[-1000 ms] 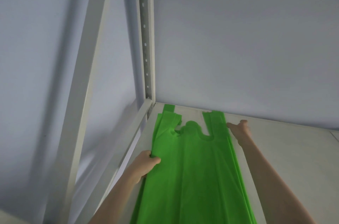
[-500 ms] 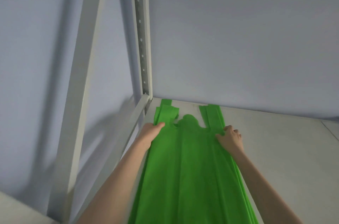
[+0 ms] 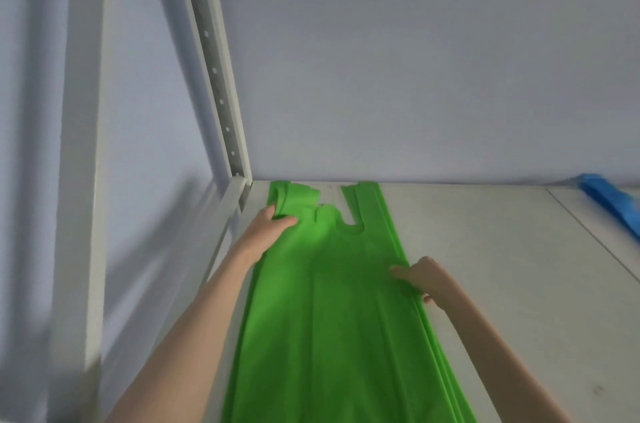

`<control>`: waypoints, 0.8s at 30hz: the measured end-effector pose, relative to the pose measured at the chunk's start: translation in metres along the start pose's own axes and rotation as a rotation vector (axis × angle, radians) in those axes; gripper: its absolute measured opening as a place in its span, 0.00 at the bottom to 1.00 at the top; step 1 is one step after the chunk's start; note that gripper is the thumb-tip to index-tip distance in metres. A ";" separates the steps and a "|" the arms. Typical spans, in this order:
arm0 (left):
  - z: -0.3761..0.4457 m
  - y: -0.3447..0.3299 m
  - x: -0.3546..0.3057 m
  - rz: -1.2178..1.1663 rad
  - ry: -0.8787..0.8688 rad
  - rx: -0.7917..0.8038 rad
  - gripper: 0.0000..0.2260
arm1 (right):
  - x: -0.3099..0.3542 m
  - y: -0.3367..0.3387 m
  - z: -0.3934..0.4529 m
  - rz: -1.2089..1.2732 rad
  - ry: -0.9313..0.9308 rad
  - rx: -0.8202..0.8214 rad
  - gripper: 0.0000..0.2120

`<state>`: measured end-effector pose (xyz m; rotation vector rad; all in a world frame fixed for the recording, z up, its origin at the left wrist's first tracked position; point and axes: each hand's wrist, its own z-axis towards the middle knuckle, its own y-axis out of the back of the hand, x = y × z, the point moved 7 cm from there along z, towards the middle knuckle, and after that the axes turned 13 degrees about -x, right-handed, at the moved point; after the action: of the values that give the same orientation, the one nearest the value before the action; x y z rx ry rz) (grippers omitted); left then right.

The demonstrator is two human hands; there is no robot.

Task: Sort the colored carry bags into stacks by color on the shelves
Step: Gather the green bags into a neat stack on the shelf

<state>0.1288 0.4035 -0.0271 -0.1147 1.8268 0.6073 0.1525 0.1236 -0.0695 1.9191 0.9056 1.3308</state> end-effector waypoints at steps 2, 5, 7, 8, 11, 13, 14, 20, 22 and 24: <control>-0.012 -0.001 -0.014 -0.025 -0.055 -0.022 0.18 | -0.002 -0.004 0.002 -0.003 -0.009 0.013 0.18; -0.012 -0.003 -0.026 0.025 -0.156 -0.010 0.18 | -0.007 -0.008 0.006 -0.006 -0.048 0.006 0.17; -0.009 -0.004 -0.026 0.084 -0.156 0.037 0.21 | -0.009 -0.010 0.007 -0.005 -0.054 -0.006 0.15; -0.009 -0.006 -0.025 0.135 -0.130 0.081 0.22 | -0.010 -0.010 0.008 -0.006 -0.056 -0.010 0.13; -0.008 -0.004 -0.023 0.180 -0.112 0.061 0.26 | -0.009 -0.012 0.009 -0.047 -0.039 -0.024 0.12; -0.004 0.005 -0.018 0.162 -0.090 -0.047 0.25 | -0.011 -0.014 0.010 -0.067 -0.029 -0.041 0.12; -0.006 0.006 -0.015 0.180 -0.079 -0.054 0.25 | -0.012 -0.015 0.011 -0.071 -0.024 -0.051 0.12; -0.024 -0.017 -0.002 0.141 -0.158 0.211 0.19 | -0.014 -0.017 0.011 -0.081 0.023 -0.083 0.13; -0.024 -0.012 -0.001 0.122 -0.220 0.133 0.18 | -0.015 -0.017 0.011 -0.094 0.034 -0.088 0.14; -0.019 0.002 0.006 0.194 -0.254 -0.053 0.20 | -0.015 -0.017 0.012 -0.098 0.047 -0.099 0.14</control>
<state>0.1098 0.3982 -0.0281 0.1014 1.5864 0.7706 0.1568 0.1198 -0.0945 1.7524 0.9268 1.3423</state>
